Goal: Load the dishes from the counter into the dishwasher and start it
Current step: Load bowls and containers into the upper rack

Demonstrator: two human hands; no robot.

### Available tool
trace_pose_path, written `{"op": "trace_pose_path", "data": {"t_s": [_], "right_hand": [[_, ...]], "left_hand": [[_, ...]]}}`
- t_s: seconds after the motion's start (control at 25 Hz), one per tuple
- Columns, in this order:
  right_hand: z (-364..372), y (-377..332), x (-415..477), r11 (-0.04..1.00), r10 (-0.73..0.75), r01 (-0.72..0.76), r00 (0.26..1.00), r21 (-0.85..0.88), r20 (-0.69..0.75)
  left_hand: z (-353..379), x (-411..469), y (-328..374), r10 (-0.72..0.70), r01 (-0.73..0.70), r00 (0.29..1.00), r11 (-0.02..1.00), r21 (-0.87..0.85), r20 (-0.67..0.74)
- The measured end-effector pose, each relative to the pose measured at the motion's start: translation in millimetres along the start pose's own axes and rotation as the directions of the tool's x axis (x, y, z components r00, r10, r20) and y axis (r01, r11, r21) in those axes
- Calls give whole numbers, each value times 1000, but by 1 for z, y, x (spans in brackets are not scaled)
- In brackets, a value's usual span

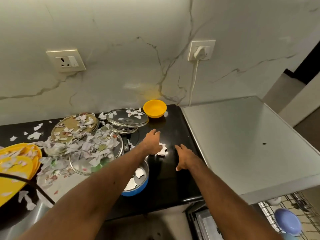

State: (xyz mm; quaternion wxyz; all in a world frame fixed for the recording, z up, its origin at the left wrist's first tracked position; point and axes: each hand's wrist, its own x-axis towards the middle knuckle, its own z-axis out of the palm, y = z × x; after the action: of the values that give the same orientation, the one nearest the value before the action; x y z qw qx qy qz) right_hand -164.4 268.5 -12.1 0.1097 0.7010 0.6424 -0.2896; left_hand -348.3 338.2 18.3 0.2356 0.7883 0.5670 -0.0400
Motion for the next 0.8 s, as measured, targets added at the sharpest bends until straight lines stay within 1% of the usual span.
{"op": "trace_pose_path", "data": {"t_s": [0.08, 0.2, 0.4, 0.48, 0.64, 0.8], "right_hand": [[-1, -2, 8, 999, 21, -20, 999, -42, 29], [0, 0, 14, 999, 42, -42, 998, -18, 42], [-1, 6, 13, 998, 46, -48, 997, 31, 56], [-3, 4, 13, 998, 53, -55, 997, 35, 56], [-3, 3, 14, 995, 74, -77, 996, 57, 48], [0, -1, 14, 994, 89, -91, 995, 52, 47]], "left_hand": [[-8, 11, -5, 14, -14, 1000, 1000, 13, 10], [-15, 30, -6, 22, -24, 999, 998, 60, 38], [-22, 60, -5, 57, -66, 997, 973, 220, 46], [-27, 69, -3, 47, -59, 998, 957, 284, 47], [-36, 89, -5, -12, -6, 998, 957, 290, 60], [-37, 100, -7, 24, -22, 1000, 951, 307, -4]]}}
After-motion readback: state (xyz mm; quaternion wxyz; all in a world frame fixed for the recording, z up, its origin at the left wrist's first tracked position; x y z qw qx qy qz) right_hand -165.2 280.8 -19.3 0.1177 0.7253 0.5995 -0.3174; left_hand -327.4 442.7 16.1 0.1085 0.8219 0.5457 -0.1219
